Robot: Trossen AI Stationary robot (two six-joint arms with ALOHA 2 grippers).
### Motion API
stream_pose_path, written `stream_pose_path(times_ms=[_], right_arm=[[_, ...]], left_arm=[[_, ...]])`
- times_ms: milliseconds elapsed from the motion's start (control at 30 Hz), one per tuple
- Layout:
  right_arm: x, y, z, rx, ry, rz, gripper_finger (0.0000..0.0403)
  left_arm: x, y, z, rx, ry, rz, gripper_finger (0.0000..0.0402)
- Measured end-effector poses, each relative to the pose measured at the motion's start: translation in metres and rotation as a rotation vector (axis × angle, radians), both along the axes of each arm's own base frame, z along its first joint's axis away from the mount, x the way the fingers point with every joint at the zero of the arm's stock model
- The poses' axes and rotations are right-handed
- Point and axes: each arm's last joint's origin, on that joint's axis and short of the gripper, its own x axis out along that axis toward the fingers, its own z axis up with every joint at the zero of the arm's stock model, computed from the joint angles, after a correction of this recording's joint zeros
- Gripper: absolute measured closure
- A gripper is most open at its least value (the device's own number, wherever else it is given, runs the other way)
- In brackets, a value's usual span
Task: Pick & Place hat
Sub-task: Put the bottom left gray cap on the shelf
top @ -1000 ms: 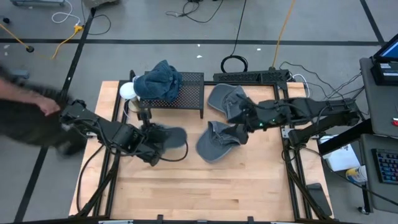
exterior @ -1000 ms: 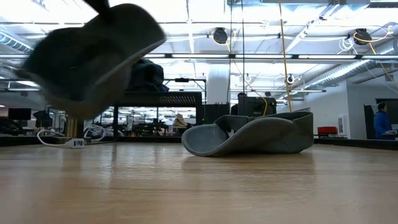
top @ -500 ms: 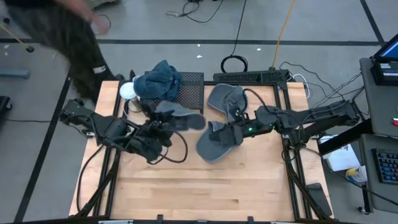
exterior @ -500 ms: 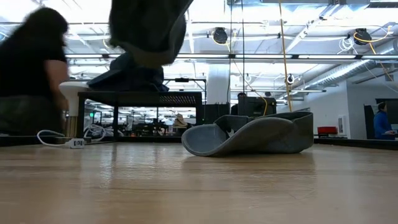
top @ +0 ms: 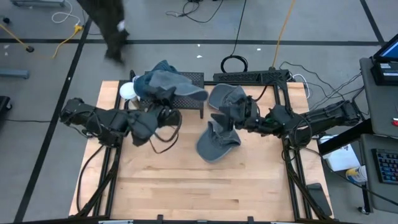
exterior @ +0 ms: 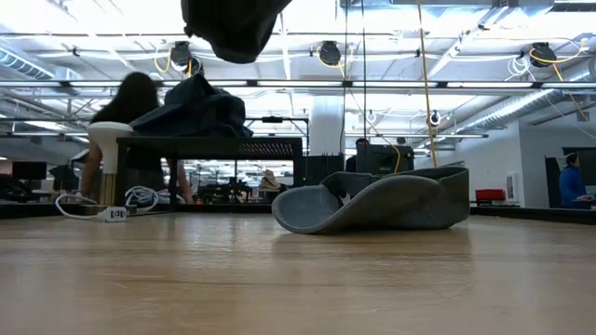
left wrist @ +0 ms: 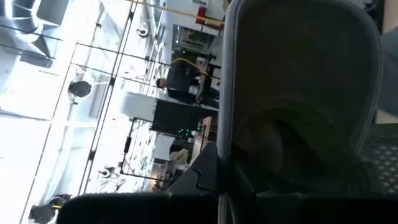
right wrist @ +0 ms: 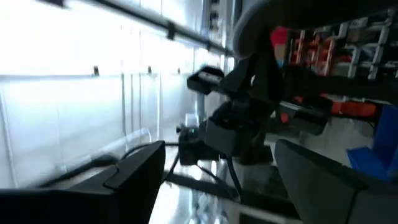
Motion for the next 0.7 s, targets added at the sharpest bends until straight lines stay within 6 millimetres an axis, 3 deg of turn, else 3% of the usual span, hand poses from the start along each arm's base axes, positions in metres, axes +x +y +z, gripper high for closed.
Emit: stream_pose_path(times_ms=[200,433,700], right_arm=[[-0.001,-0.005,-0.001,0.166,-0.01,-0.122,0.012],[-0.002,-0.011,-0.002,0.295,-0.032,-0.22,0.0127],[-0.003,-0.014,-0.001,0.358,-0.06,-0.256,0.0141]], left_arm=[[0.006,0.01,0.003,0.022,0.047,-0.055,0.0393],[0.01,0.009,0.017,0.082,0.029,-0.171,0.0393],[0.039,0.01,0.006,0.209,0.148,-0.216,0.0393]])
